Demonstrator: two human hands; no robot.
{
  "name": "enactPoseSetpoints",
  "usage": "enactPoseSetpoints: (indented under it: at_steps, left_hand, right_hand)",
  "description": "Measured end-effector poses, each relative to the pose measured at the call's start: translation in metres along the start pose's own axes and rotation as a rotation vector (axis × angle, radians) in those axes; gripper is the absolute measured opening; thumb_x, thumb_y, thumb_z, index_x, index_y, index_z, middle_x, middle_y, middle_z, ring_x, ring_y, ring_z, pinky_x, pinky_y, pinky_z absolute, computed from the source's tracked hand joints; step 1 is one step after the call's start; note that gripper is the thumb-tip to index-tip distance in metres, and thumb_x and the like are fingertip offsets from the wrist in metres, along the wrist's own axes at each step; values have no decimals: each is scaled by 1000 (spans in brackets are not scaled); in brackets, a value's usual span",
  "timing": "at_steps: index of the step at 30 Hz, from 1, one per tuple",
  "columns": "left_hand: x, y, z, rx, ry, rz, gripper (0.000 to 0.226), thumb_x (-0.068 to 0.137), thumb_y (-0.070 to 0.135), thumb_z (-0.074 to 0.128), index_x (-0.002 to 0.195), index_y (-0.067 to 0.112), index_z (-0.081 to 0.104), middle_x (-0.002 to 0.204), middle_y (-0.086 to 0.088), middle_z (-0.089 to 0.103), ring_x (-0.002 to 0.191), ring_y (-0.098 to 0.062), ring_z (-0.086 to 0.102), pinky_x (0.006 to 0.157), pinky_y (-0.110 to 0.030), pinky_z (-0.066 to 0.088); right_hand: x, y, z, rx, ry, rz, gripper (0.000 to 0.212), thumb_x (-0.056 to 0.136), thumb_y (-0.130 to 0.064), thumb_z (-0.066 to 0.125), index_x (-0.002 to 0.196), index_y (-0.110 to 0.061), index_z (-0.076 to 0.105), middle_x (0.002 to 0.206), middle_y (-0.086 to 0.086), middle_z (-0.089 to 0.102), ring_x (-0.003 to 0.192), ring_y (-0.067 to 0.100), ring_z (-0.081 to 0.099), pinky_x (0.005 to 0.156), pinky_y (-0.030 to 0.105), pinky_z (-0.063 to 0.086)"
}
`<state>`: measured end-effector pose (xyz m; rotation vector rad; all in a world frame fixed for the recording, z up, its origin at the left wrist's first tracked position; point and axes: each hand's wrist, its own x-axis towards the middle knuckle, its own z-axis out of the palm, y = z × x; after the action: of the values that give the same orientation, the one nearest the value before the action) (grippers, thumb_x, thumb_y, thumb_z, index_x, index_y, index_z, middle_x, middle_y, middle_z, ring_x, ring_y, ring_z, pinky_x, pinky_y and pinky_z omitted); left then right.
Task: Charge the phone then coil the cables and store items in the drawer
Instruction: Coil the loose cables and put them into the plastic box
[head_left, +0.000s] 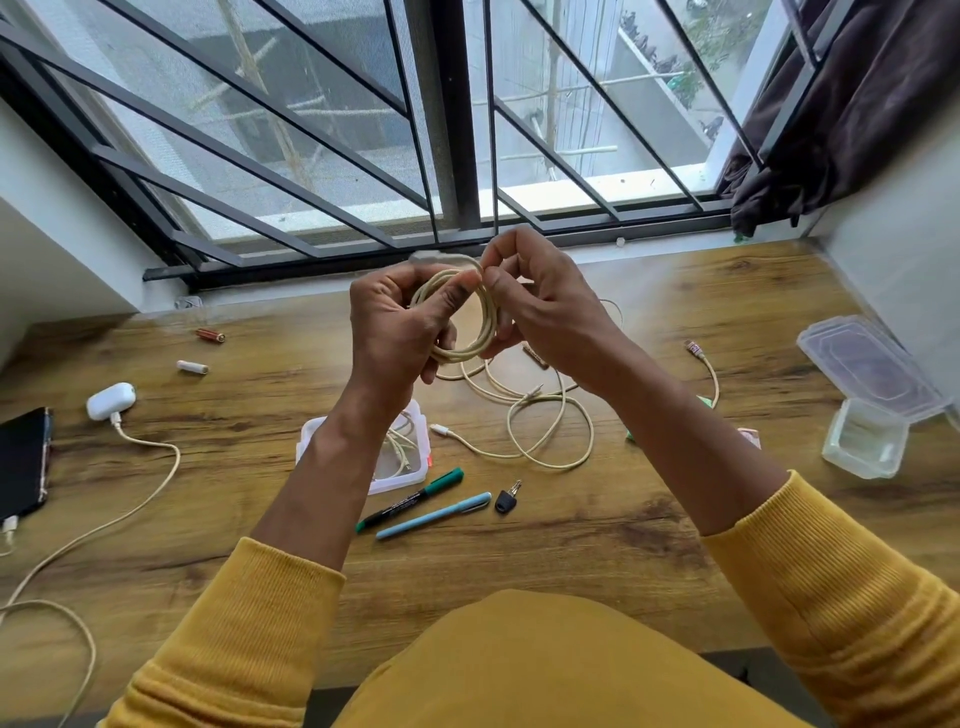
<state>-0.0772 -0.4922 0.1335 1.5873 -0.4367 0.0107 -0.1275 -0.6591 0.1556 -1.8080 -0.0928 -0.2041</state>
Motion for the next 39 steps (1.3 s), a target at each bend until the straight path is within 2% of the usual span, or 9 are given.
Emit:
enactPoseSetpoints:
  at_steps: [3, 9, 14, 19, 25, 29, 31, 35, 39]
  left_hand:
    - [2, -1, -2, -4, -12, -4, 27, 95, 22, 79, 99, -4, 70, 57, -7, 59, 38, -20, 51, 31, -22, 34]
    - [3, -2, -4, 44, -58, -13, 19, 99, 24, 75, 93, 9, 66, 53, -5, 57, 37, -24, 49, 32, -22, 35]
    - [2, -3, -9, 49, -115, 9, 36, 103, 23, 69, 103, -10, 56, 56, -7, 54, 43, -30, 49, 32, -21, 33]
    - [4, 0, -8, 50, -143, 39, 18, 106, 17, 64, 91, 15, 55, 55, -5, 52, 42, -40, 48, 31, -22, 34]
    - [7, -3, -10, 5, -90, 34, 18, 107, 17, 63, 92, 16, 54, 56, -3, 51, 42, -30, 47, 31, -21, 32]
    - [9, -6, -11, -7, -7, 16, 16, 107, 19, 63, 95, 14, 54, 55, 0, 52, 40, -24, 44, 31, -21, 32]
    - [10, -7, -10, 9, 33, 14, 18, 107, 20, 63, 98, 8, 53, 53, 0, 52, 37, -21, 44, 31, -21, 32]
    - [9, -8, -9, 46, 71, 15, 20, 107, 24, 64, 95, 11, 53, 51, -3, 52, 34, -22, 41, 31, -22, 32]
    - [6, -7, -8, 90, 65, 16, 20, 107, 24, 63, 92, 17, 53, 51, -2, 52, 34, -23, 42, 31, -22, 33]
  right_hand:
    - [0, 1, 2, 1, -16, -29, 5, 109, -10, 53, 112, -6, 52, 90, 11, 50, 60, 17, 63, 60, 44, 65]
    - [0, 6, 0, 92, -81, -9, 4, 110, -8, 50, 113, -5, 51, 88, 13, 48, 59, 14, 52, 49, 36, 49]
    - [1, 5, -16, 151, -158, 56, 7, 105, -6, 58, 112, -8, 59, 89, 8, 56, 64, 11, 53, 48, 26, 37]
    - [0, 6, -18, 101, -117, 54, 20, 94, -3, 75, 109, -2, 61, 94, 19, 63, 67, 7, 60, 55, 15, 45]
    - [-1, 12, -22, 180, -114, 48, 21, 92, -9, 70, 111, -4, 65, 97, 16, 69, 82, 25, 61, 61, 29, 48]
    - [0, 8, -24, 263, -122, 76, 29, 96, 10, 53, 121, 1, 66, 110, 20, 74, 89, 30, 70, 72, 37, 59]
    - [2, 6, -23, 225, -108, 91, 28, 102, 8, 49, 123, 4, 66, 114, 25, 72, 94, 36, 73, 77, 43, 63]
    - [7, 5, -19, 84, -104, 153, 22, 108, -8, 56, 126, 1, 64, 108, 24, 72, 94, 35, 76, 77, 43, 65]
    - [10, 3, -15, 6, -33, 174, 21, 97, 1, 71, 118, -1, 68, 94, 22, 75, 82, 32, 78, 71, 44, 67]
